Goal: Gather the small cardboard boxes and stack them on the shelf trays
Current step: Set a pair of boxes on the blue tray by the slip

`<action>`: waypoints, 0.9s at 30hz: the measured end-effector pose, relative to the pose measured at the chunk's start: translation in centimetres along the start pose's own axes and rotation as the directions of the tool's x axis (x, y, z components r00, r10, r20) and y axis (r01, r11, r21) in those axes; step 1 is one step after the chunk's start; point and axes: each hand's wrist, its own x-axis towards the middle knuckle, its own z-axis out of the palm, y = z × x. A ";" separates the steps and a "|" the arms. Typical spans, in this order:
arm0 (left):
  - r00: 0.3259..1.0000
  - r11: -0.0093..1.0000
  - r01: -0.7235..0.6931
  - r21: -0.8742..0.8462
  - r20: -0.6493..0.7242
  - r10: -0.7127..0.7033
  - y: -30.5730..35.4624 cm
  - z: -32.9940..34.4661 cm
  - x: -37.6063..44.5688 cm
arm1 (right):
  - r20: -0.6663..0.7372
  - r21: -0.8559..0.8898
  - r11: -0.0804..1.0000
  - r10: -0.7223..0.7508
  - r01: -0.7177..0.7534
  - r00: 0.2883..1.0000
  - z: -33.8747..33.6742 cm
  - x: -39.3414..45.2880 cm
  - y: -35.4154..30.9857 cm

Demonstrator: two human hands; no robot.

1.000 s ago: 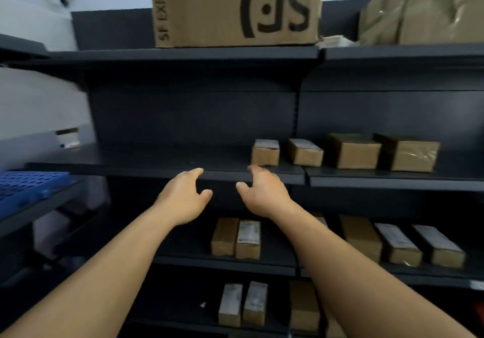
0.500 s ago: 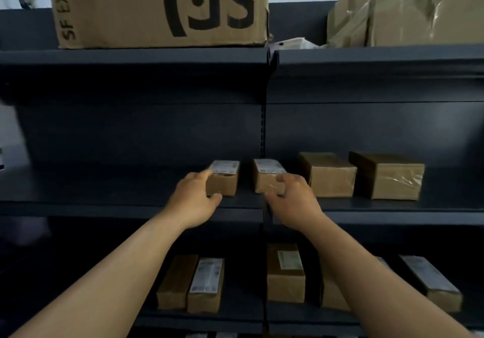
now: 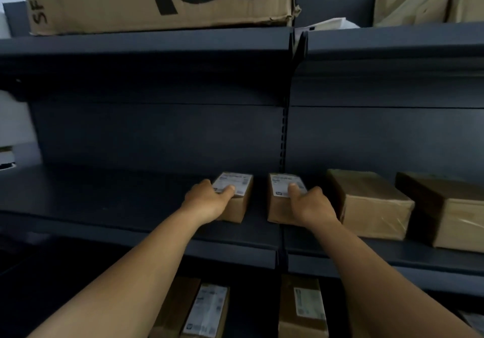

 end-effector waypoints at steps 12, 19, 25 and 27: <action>0.993 0.963 0.024 -0.269 0.121 0.009 0.1 1.0 3.3 | 0.041 0.217 0.974 0.063 -0.070 0.997 2.2 1.8 -1.3; 0.997 0.841 0.066 -0.537 0.062 -0.038 -1.1 0.3 3.5 | 0.003 0.499 0.866 -0.018 0.014 1.000 2.8 1.0 -1.5; 1.000 0.789 0.019 -0.614 0.000 -0.024 -2.4 -1.3 1.9 | 0.007 0.591 0.804 -0.095 0.072 0.995 3.6 -0.1 -2.3; 0.997 0.782 0.003 -0.623 -0.055 -0.048 -2.9 -2.0 0.7 | 0.030 0.598 0.795 -0.147 0.100 0.989 3.9 -0.8 -2.9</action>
